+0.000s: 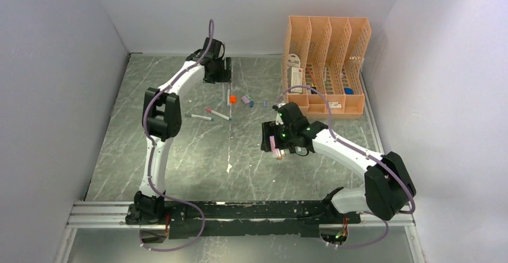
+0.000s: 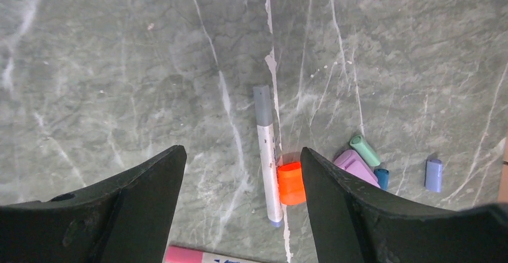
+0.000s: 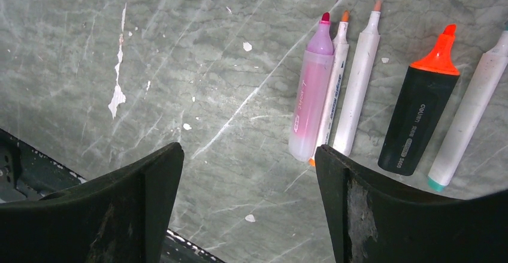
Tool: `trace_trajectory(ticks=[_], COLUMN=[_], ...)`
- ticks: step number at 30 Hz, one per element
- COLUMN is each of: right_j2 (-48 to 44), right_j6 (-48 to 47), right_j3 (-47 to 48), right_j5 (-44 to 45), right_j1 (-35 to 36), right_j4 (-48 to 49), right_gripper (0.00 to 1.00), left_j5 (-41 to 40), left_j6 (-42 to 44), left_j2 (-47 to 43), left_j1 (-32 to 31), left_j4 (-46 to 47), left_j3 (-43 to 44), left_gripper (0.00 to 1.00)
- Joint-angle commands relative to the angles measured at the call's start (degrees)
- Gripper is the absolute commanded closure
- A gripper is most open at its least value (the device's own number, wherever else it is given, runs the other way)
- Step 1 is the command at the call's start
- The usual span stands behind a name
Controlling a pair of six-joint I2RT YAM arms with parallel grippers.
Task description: Open the pen caps
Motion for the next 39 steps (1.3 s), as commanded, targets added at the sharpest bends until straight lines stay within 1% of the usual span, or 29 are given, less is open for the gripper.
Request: trace_trajectory(ticks=[1, 12, 22, 27, 35, 37, 39], right_j2=[-2.07, -4.67, -5.97, -7.28, -9.21, -9.71, -10.27], right_j6=[-0.58, 0.19, -0.11, -0.06, 0.00, -0.08, -0.38], right_j3=[0.31, -1.54, -1.91, -1.69, -0.78, -0.45, 0.08], right_j5=[-0.39, -0.09, 0.40, 0.94, 1.77, 2.17, 3.06], right_j1=[-0.43, -0.45, -0.58, -0.57, -0.57, -0.57, -0.52], right_j4=[0.32, 0.24, -0.15, -1.28, -3.25, -4.07, -4.90], right_gripper=[0.19, 0.19, 0.19, 0.19, 0.19, 0.20, 0.20], left_j5=[-1.62, -5.75, -8.86, -9.49, -11.42, -11.62, -11.43], left_j6=[-0.34, -0.30, 0.66, 0.60, 0.82, 0.81, 0.72], left_j2=[1.42, 6.28, 7.26, 6.98, 6.55, 5.80, 4.65], left_j1=[-1.02, -2.98, -3.92, -3.94, -3.85, -3.81, -3.66], left_j4=[1.80, 0.06, -0.02, 0.82, 1.28, 1.62, 2.07], left_j3=[1.12, 2.88, 0.58, -1.64, -4.89, -6.26, -7.83], left_gripper=[0.18, 0.22, 0.24, 0.28, 0.40, 0.47, 0.58])
